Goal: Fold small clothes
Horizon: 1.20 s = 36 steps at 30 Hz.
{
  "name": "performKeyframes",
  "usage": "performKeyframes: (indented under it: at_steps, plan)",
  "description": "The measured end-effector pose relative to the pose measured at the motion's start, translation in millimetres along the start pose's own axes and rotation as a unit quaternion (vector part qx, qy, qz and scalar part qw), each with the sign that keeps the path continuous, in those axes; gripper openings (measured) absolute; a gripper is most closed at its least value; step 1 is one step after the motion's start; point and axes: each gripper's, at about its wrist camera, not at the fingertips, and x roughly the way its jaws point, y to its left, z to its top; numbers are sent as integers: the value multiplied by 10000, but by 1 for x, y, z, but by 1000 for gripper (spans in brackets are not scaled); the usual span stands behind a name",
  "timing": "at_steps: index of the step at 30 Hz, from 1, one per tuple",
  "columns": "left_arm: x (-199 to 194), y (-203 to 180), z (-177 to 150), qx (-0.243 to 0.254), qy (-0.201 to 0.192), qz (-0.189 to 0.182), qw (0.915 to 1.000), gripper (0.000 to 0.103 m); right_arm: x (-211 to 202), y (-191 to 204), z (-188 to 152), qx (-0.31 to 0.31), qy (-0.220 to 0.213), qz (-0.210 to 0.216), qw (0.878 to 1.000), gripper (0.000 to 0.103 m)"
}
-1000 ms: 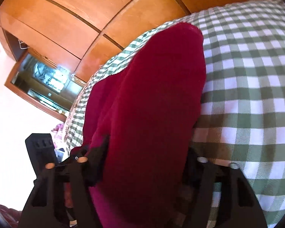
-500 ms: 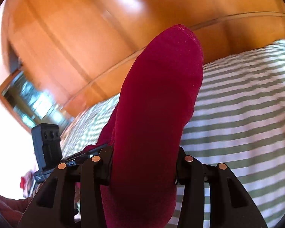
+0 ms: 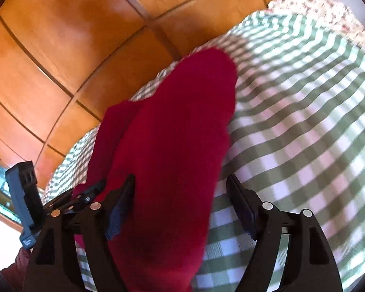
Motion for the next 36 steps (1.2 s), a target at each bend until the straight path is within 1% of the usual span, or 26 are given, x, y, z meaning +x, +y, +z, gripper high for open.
performKeyframes:
  at_steps: [1, 2, 3, 4, 6, 7, 9, 11, 12, 13, 14, 16, 17, 19, 20, 21, 22, 27, 31, 34, 36]
  plan:
    - [-3, 1, -1, 63, -66, 94, 9999, 34, -8, 4, 8, -161, -207, -206, 9994, 74]
    - [-9, -1, -1, 125, -154, 212, 9996, 34, -14, 9, 11, -278, -355, -289, 9986, 74]
    - [-11, -3, -3, 172, -201, 311, 9992, 34, -22, 17, 16, -400, -511, -277, 9975, 68]
    - [-5, 6, -1, 171, -211, 364, 9990, 34, -28, 25, 19, -518, -603, -235, 9966, 64]
    - [-4, 3, -5, 112, -212, 446, 9987, 34, -30, 43, 24, -861, -637, -253, 9939, 53]
    - [-2, 5, -5, 48, -198, 444, 9988, 34, -20, 54, 29, -1089, -553, -342, 9919, 52]
    - [-4, 3, -8, 33, -201, 472, 9987, 35, 2, 58, 27, -1216, -228, -577, 9906, 52]
    - [-2, 5, -9, 53, -191, 506, 9985, 35, 41, 51, 26, -1255, 250, -1012, 9866, 52]
    - [0, 6, -8, 62, -191, 490, 9986, 36, 54, 47, 22, -1335, 339, -1245, 9826, 52]
    - [2, 7, -9, 64, -186, 510, 9985, 37, 62, 45, 21, -1359, 259, -1363, 9810, 53]
    - [3, 8, -9, 29, -188, 517, 9985, 38, 64, 45, 22, -1313, 203, -1395, 9813, 53]
    - [4, 9, -10, -74, -189, 496, 9986, 39, 61, 48, 24, -1304, 195, -1482, 9801, 53]
    - [4, 11, -10, -167, -185, 491, 9985, 41, 60, 50, 24, -1333, 180, -1518, 9792, 53]
    - [-1, 15, -10, -355, -189, 503, 9979, 50, 48, 57, 22, -1382, 76, -1546, 9782, 55]
    - [-5, 16, -11, -420, -205, 490, 9977, 52, 41, 61, 20, -1368, 19, -1528, 9787, 61]
    - [-8, 17, -12, -455, -241, 493, 9975, 54, 33, 64, 19, -1328, -44, -1491, 9799, 70]
    - [-11, 18, -13, -465, -266, 510, 9973, 55, 24, 66, 17, -1267, -152, -1458, 9810, 72]
    - [-27, 16, -20, -438, -392, 559, 9967, 55, -1, 76, -3, -1209, -336, -1389, 9823, 72]
    - [-35, 14, -23, -449, -462, 592, 9962, 56, -14, 84, -26, -1232, -392, -1479, 9805, 72]
    - [-44, 14, -25, -520, -520, 592, 9955, 60, -21, 87, -40, -1178, -419, -1611, 9790, 72]
    - [-53, 14, -27, -551, -594, 625, 9947, 62, -27, 87, -47, -1024, -453, -1646, 9800, 76]
